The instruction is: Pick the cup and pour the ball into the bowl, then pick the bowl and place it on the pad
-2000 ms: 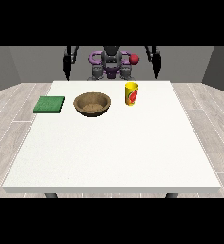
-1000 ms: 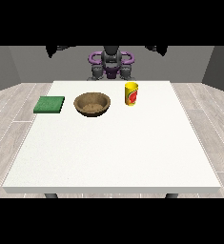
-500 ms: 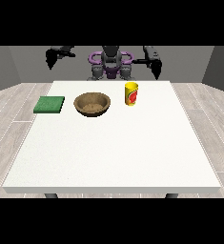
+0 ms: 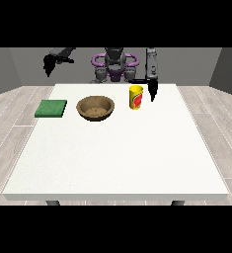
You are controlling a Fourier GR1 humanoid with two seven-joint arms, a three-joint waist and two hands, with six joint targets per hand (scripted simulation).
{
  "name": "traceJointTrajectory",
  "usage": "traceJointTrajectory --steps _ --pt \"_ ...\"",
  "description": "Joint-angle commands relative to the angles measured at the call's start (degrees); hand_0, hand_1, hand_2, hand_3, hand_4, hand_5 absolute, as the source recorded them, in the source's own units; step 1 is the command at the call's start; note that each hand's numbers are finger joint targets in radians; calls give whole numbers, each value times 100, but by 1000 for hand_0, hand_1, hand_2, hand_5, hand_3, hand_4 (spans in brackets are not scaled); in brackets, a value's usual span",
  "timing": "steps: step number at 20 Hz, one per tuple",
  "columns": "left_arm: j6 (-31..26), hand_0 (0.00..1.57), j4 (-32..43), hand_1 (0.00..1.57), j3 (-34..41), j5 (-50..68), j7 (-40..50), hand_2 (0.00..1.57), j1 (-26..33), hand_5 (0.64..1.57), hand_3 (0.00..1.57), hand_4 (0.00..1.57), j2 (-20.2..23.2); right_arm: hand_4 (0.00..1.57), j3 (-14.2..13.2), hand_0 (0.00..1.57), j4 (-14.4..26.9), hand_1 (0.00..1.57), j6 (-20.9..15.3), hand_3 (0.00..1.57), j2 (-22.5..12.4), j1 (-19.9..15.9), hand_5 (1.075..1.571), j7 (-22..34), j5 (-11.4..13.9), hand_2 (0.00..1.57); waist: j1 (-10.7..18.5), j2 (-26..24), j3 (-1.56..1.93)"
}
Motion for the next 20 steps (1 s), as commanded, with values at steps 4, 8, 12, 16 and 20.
traceJointTrajectory --steps 4,8,12,16,20 --pt "401 0 1191 0 5 -190 -694 0 -574 1519 0 0 -145 0 -177 0 757 0 302 0 -89 -61 1571 -753 81 0 25 156 3" --pt "381 0 2110 0 199 -121 -1320 0 -942 1520 0 0 -44 0 -133 0 486 0 48 0 -32 -363 1571 -97 -50 0 -8 133 0" --pt "548 0 2619 0 393 -32 -1667 0 -1321 1523 0 0 13 0 -35 0 555 0 93 0 -21 -375 1571 -409 161 0 -108 391 0" --pt "427 0 2915 0 429 29 -1759 0 -1580 1559 0 0 90 0 -97 0 735 0 179 0 -74 -400 1571 -768 223 0 -197 559 0" --pt "1917 1286 2787 1286 -26 -852 -2301 1571 -970 1268 1571 1403 -157 0 -233 0 778 0 269 0 -290 -598 1570 -673 108 0 -278 619 4"
